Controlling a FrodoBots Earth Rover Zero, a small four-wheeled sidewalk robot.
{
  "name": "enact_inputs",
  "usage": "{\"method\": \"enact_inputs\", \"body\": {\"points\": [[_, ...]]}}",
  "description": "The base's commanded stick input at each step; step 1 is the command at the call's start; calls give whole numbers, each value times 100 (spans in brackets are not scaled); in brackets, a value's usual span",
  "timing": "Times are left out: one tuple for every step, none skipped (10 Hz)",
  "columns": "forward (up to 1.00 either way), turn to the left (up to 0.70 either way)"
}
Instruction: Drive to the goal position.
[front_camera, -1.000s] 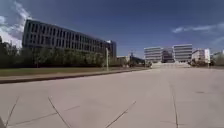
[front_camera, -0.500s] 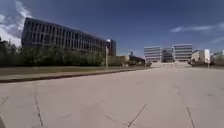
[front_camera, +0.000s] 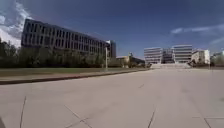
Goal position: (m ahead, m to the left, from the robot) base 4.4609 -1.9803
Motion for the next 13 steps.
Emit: {"method": "enact_inputs", "body": {"points": [[66,-1],[66,-1],[66,-1],[66,-1],[66,-1],[66,-1],[66,-1],[65,-1],[66,-1],[66,-1],[65,-1],[65,-1],[66,-1]]}}
